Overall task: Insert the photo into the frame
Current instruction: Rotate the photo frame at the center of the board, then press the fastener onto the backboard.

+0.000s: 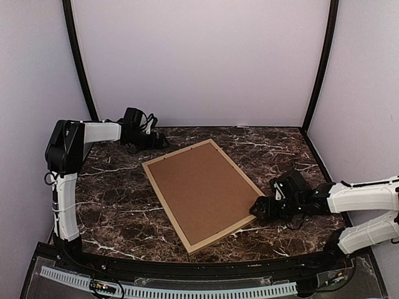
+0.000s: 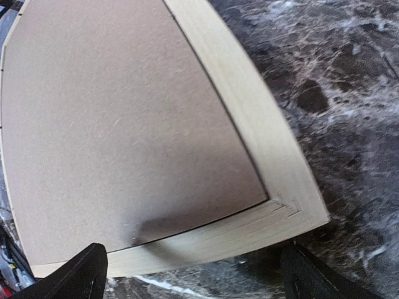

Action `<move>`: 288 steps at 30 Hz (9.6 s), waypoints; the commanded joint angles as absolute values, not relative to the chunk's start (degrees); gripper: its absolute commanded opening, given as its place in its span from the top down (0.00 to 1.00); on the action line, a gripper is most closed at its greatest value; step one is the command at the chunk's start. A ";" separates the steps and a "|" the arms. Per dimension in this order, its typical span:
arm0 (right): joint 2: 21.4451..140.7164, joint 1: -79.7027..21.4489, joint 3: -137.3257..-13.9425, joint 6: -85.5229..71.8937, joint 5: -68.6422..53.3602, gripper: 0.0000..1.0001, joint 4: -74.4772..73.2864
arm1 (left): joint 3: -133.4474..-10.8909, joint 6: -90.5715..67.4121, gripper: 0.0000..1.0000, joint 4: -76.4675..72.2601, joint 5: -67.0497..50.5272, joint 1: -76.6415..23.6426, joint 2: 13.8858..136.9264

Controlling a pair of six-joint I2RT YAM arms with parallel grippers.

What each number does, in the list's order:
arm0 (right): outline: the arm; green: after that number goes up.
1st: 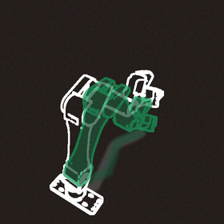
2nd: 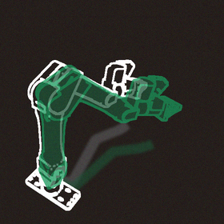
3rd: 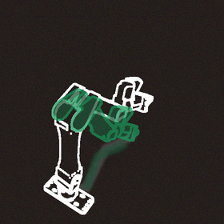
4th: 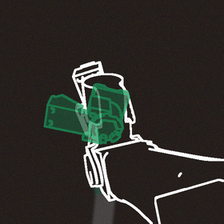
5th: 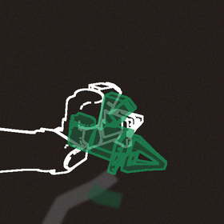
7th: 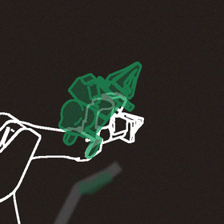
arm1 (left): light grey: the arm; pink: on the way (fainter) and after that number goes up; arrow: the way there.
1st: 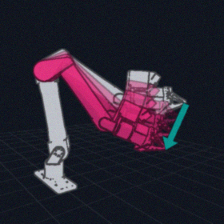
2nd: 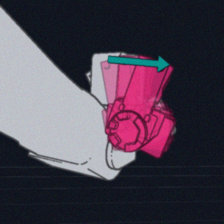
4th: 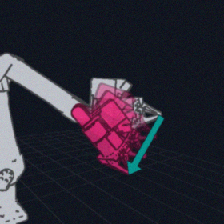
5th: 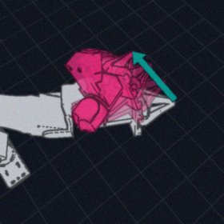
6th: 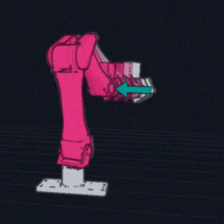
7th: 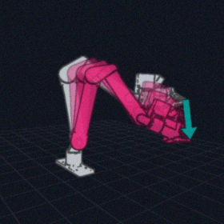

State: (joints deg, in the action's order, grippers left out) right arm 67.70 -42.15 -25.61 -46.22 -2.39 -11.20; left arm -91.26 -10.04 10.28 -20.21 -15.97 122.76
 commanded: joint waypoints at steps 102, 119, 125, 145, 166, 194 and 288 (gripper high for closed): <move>79.01 -23.73 -37.94 -26.15 4.69 0.03 -22.16 | -43.96 -23.43 0.01 7.10 -15.25 -28.75 88.09; 78.66 -24.57 -35.41 -26.98 -0.97 0.04 -19.18 | -41.19 -24.83 0.01 0.18 -23.39 -29.31 91.05; 78.32 -24.61 -34.19 -27.16 -4.57 0.04 -16.41 | -41.31 -24.56 0.01 -1.37 -23.66 -31.16 92.94; 81.36 -27.52 -31.95 -28.00 -10.35 0.10 -9.17 | -42.55 -30.68 0.03 -7.56 -23.73 -39.53 99.59; 85.17 -31.74 -31.40 -30.33 -13.54 0.11 -3.74 | -43.95 -33.13 0.03 -9.81 -22.42 -44.24 102.59; 90.82 -42.47 -36.66 -33.46 -9.05 0.12 -3.46 | -45.10 -33.37 0.03 -9.84 -21.00 -46.98 105.05; 66.65 -21.49 -28.20 -39.18 0.56 0.02 -22.04 | -43.10 -38.73 0.01 -5.55 -13.24 -42.57 94.40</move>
State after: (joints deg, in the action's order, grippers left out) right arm 65.69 -22.00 -29.26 -38.70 3.84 -26.94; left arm -45.67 -37.65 -7.25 -9.89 -44.97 96.23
